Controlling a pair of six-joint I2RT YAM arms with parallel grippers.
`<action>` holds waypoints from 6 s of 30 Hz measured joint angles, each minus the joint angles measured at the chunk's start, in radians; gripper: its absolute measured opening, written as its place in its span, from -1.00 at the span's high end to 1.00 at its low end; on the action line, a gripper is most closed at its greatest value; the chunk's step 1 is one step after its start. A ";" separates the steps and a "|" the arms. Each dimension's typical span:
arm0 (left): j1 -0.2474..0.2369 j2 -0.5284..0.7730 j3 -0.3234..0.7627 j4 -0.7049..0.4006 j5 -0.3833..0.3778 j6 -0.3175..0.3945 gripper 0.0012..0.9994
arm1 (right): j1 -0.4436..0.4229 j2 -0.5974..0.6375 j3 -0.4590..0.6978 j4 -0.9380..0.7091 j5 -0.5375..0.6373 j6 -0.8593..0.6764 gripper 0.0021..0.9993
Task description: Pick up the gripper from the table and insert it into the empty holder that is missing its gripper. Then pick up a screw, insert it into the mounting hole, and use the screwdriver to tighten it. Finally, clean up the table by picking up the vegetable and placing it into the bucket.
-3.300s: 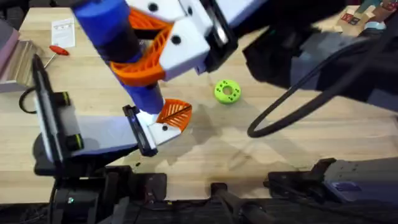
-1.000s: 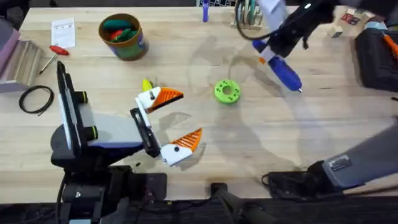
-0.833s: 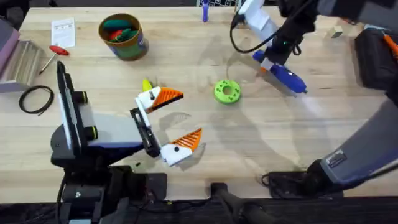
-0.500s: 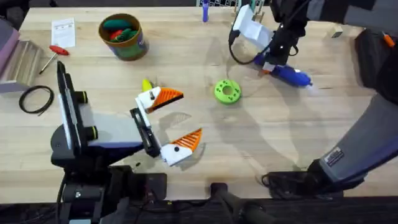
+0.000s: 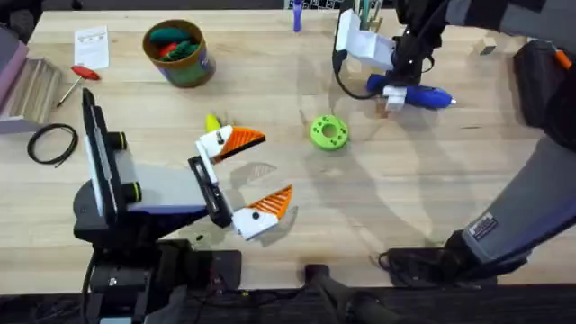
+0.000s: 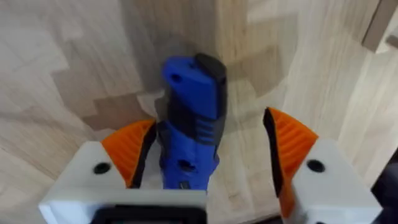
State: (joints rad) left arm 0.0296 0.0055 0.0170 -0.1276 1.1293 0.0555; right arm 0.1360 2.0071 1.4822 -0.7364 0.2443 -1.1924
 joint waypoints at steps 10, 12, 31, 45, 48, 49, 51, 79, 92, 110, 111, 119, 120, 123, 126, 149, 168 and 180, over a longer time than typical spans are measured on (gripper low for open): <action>0.000 0.000 0.000 0.003 -0.001 -0.020 -0.97 | 0.029 -0.025 0.000 -0.016 -0.065 0.320 -0.98; 0.000 0.000 -0.001 0.009 -0.006 -0.047 -0.97 | 0.046 -0.050 0.002 -0.017 -0.108 0.373 -0.98; 0.000 0.065 0.467 -0.617 -0.416 -0.070 -0.97 | 0.073 -0.334 0.093 0.028 -0.433 0.933 -0.98; 0.000 0.426 0.768 -0.888 -0.644 -0.122 -0.97 | 0.073 -0.338 0.093 0.028 -0.444 1.036 -0.98; 0.000 0.442 0.769 -0.887 -0.725 -0.151 -0.97 | 0.073 -0.338 0.093 0.028 -0.444 1.037 -0.98; 0.000 0.455 0.773 -0.887 -0.758 -0.166 -0.97 | 0.073 -0.338 0.093 0.027 -0.445 1.037 -0.99; 0.000 0.494 0.788 -0.887 -0.815 -0.191 -0.97 | 0.073 -0.338 0.093 0.028 -0.445 1.037 -0.98; -0.085 1.574 1.072 -0.797 -1.078 -0.536 -0.97 | 0.073 -0.338 0.093 0.027 -0.445 1.040 -0.98; -0.103 1.704 1.072 -0.787 -1.081 -0.629 0.13 | 0.073 -0.338 0.093 0.027 -0.444 1.040 -0.98; -0.103 1.663 1.149 -0.835 -1.090 -0.613 0.94 | 0.073 -0.338 0.093 0.027 -0.445 1.040 -0.98; -0.103 1.647 1.177 -0.848 -1.090 -0.604 0.94 | 0.073 -0.338 0.093 0.027 -0.445 1.040 -0.98; -0.101 1.513 1.500 -0.905 -1.169 -0.497 0.94 | 0.073 -0.338 0.093 0.027 -0.445 1.040 -0.98; -0.098 1.505 1.530 -0.901 -1.182 -0.479 0.94 | 0.073 -0.338 0.093 0.027 -0.445 1.040 -0.98; -0.081 1.493 1.579 -0.863 -1.222 -0.433 0.94 | 0.073 -0.338 0.093 0.027 -0.445 1.040 -0.98; -0.047 1.498 1.583 -0.836 -1.246 -0.407 0.94 | 0.073 -0.338 0.093 0.027 -0.445 1.040 -0.99; 0.027 1.861 1.580 -0.617 -1.274 -0.240 0.44 | 0.073 -0.338 0.093 0.024 -0.445 1.040 -0.98; -0.058 1.556 1.580 -0.888 -1.272 -0.250 -0.97 | 0.073 -0.338 0.093 -0.003 -0.445 1.049 -0.98; -0.218 1.196 1.394 -1.047 -1.266 -0.290 -0.97 | 0.073 -0.390 0.093 -0.180 -0.445 1.085 -0.98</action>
State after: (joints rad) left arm -0.1884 1.2011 1.4108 -1.1746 -0.1372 -0.2344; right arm 0.2092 1.6173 1.5757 -0.9165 -0.2005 -0.1070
